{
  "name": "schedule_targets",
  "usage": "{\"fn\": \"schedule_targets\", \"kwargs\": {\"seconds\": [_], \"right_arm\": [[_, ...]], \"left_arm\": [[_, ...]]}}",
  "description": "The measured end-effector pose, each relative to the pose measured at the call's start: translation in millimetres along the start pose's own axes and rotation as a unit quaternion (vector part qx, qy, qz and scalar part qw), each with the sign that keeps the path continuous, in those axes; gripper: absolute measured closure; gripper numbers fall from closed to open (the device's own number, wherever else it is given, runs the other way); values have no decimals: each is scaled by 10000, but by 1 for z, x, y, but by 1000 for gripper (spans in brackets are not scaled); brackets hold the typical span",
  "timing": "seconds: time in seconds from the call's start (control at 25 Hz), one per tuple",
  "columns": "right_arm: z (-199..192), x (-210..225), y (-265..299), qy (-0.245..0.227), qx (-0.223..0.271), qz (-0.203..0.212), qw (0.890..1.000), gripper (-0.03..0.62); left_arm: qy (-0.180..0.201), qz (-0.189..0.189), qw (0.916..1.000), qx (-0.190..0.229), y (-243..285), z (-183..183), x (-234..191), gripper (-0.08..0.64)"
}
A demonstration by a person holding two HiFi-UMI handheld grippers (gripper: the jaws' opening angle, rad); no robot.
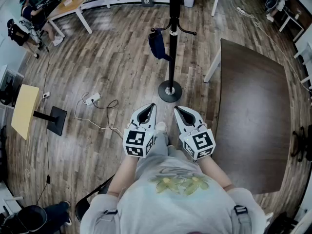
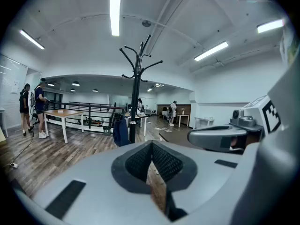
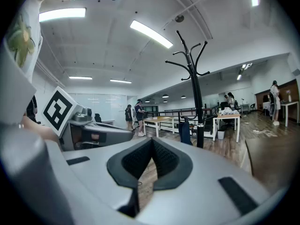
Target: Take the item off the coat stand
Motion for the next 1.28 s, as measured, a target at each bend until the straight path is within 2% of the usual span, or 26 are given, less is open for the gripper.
{"fn": "schedule_targets", "kwargs": {"seconds": [0.24,0.68,1.04,1.16,1.28], "right_arm": [[0,10,16,124,118,-46,9998,586],[8,42,58,5,31,-98,9999,586],[21,79,107,-84,-16,-64,9999,586],[25,90,121,-96,-36,-104,9999,586],[26,101,134,-77,-56,-141,9999,586]], "left_arm": [[1,0,10000,-7,15,0,-12,545],[98,56,9998,168,67,17,-48,545],[35,-30,9997,246,128,34,-79,545],[-27,-163,9993,328,144,44,-89,543],[-55,-341,9986,412,160,53,-97,416]]}}
Point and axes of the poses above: the fingertips, and each gripper's own axes: y forward along the fingers, x to its right, z out of its top, the point moved 6 cm from there along -y, backward along the fingers, and after that the axes turned 3 degrees about x, right-handed, at the moved point
